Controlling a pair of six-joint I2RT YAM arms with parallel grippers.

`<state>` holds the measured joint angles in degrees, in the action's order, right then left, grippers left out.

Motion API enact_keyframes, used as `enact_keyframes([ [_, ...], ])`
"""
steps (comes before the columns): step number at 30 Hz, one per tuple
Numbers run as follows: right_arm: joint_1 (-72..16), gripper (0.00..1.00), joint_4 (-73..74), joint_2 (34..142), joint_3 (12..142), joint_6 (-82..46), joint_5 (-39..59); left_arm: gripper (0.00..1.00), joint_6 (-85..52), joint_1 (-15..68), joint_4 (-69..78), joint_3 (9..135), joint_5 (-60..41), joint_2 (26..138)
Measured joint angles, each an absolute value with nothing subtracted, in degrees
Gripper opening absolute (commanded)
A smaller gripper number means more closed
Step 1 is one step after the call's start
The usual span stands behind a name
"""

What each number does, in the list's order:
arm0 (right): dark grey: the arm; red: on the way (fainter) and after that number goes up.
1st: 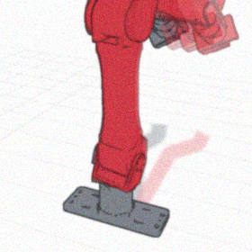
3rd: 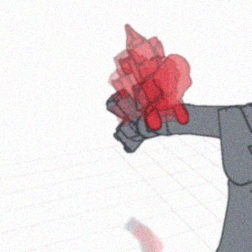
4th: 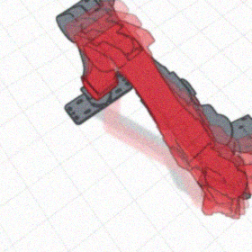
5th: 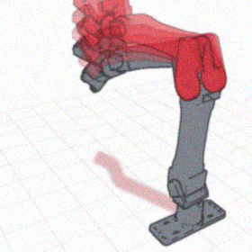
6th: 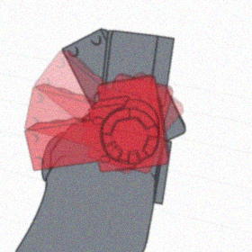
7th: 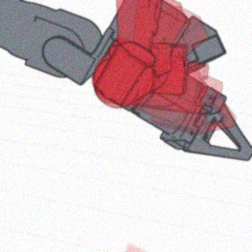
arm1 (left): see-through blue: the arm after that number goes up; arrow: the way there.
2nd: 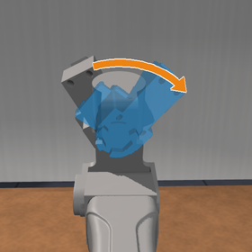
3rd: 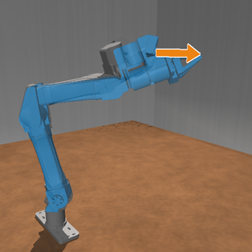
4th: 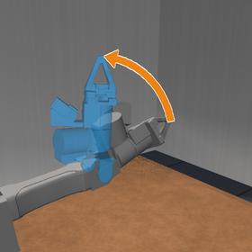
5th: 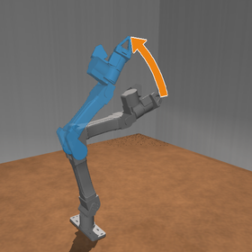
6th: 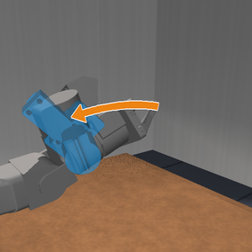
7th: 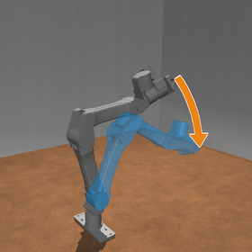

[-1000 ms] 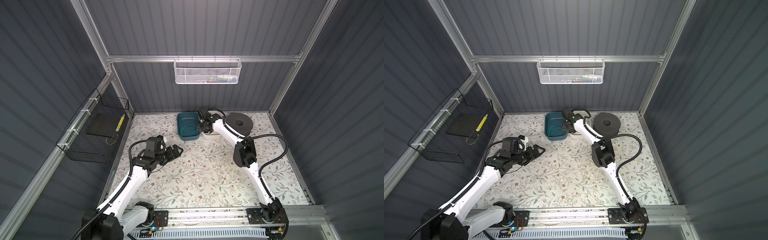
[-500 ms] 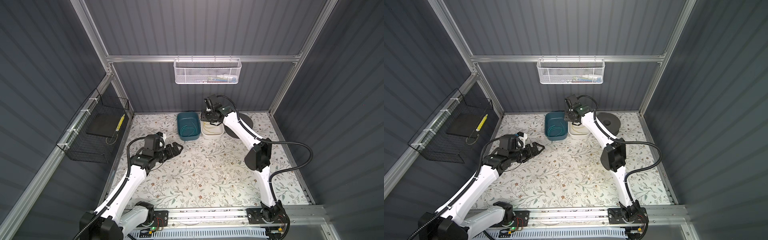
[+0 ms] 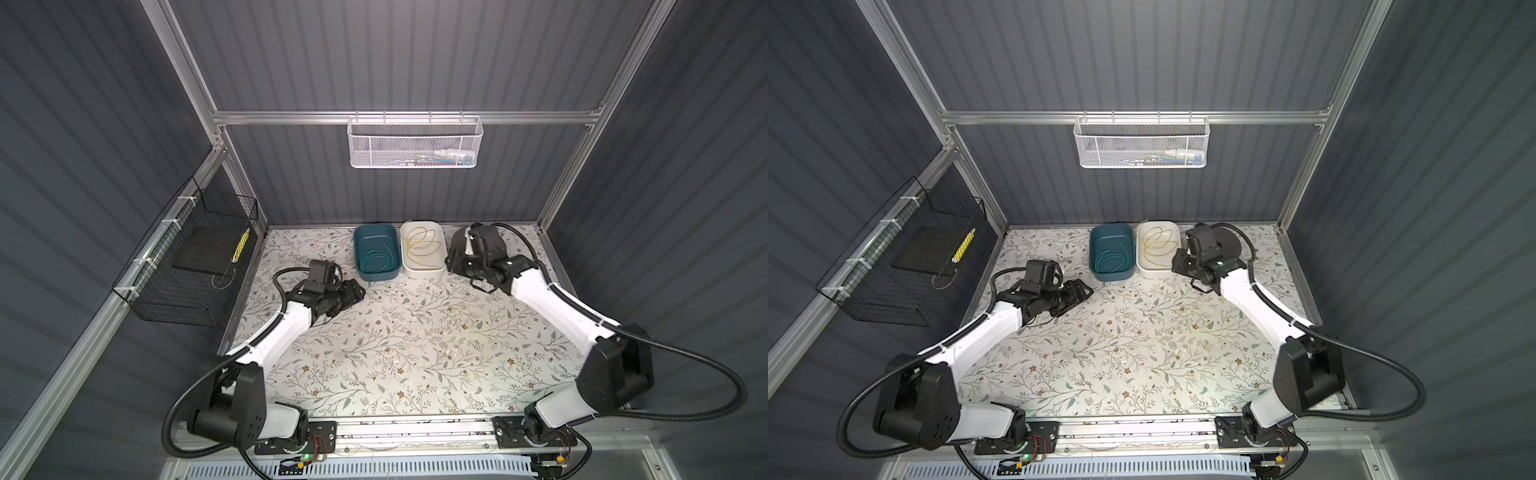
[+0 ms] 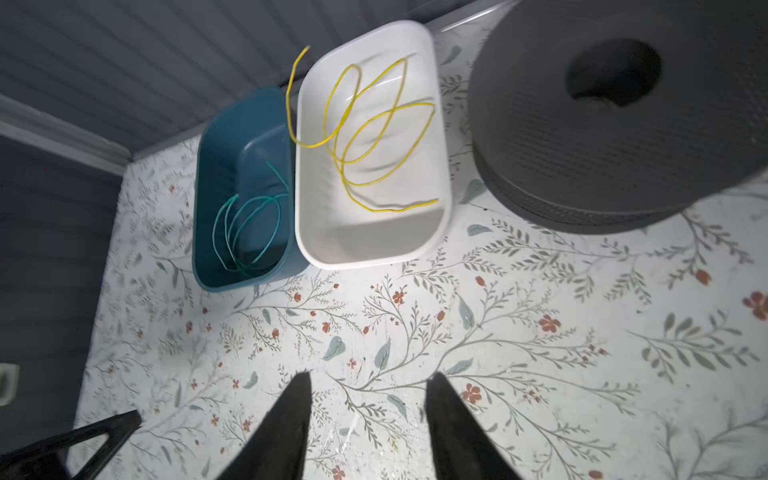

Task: Wrap the cables
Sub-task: 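Move the right gripper back and over to the gray spool, then grasp the gray spool's flange with the right gripper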

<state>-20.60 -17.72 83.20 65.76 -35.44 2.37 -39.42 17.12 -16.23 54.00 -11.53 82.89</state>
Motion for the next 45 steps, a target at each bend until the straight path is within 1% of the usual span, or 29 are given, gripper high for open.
enact_keyframes([
  [3, -15.29, 0.60, -12.82, 79.50, 57.74, -37.63, 5.54, 0.78, -38.59, 17.12, -12.73, 57.47, -10.33, 89.56],
  [6, -12.47, 0.64, -11.62, 79.22, 55.05, -38.85, 8.75, 0.78, -37.69, 17.12, -10.35, 61.10, -10.02, 96.36],
  [7, -11.68, 0.65, -11.35, 79.15, 54.68, -39.13, 9.76, 0.77, -37.43, 17.12, -9.47, 62.43, -9.85, 98.89],
  [10, -8.40, 0.65, -9.41, 78.15, 53.15, -40.56, 13.30, 0.66, -36.14, 17.12, -8.25, 64.97, -8.93, 103.79],
  [12, -6.15, 0.65, -8.08, 77.41, 52.18, -41.47, 16.03, 0.63, -35.00, 17.10, -7.51, 66.65, -8.73, 106.61],
  [16, -4.32, 0.64, -6.66, 77.30, 51.75, -42.19, 19.81, 0.60, -32.25, 17.10, -7.16, 69.30, -8.73, 109.84],
  [18, -4.27, 0.64, -6.15, 77.30, 51.68, -42.24, 21.04, 0.55, -30.65, 17.06, -7.22, 70.08, -8.75, 110.30],
  [22, -3.92, 0.64, -5.48, 77.30, 51.00, -42.44, 23.03, 0.55, -28.14, 16.67, -7.64, 71.31, -8.51, 110.50],
  [27, -3.14, 0.65, -5.43, 77.41, 50.96, -42.41, 24.03, 0.60, -26.52, 16.29, -8.67, 70.76, -7.94, 109.62],
  [29, -2.61, 0.66, -4.69, 77.87, 50.96, -42.61, 24.25, 0.63, -25.71, 16.05, -9.89, 69.97, -7.03, 107.61],
  [32, -1.48, 0.70, -2.81, 79.57, 51.11, -43.62, 24.10, 0.63, -25.04, 15.62, -12.05, 69.95, -5.89, 104.31],
  [37, 1.50, 0.72, 2.17, 83.74, 51.13, -46.33, 25.67, 0.67, -25.19, 15.27, -13.74, 67.96, -6.66, 96.79],
  [41, 5.34, 0.71, 10.09, 86.89, 49.28, -50.48, 28.71, 0.78, -26.06, 15.11, -15.00, 62.74, -7.62, 85.03],
  [44, 7.77, 0.68, 15.73, 90.30, 47.97, -53.65, 30.39, 0.89, -26.70, 15.11, -14.98, 59.00, -7.77, 74.28],
  [45, 8.19, 0.66, 17.17, 91.33, 47.66, -54.35, 30.76, 0.98, -27.05, 15.11, -14.46, 57.49, -8.01, 71.20],
])
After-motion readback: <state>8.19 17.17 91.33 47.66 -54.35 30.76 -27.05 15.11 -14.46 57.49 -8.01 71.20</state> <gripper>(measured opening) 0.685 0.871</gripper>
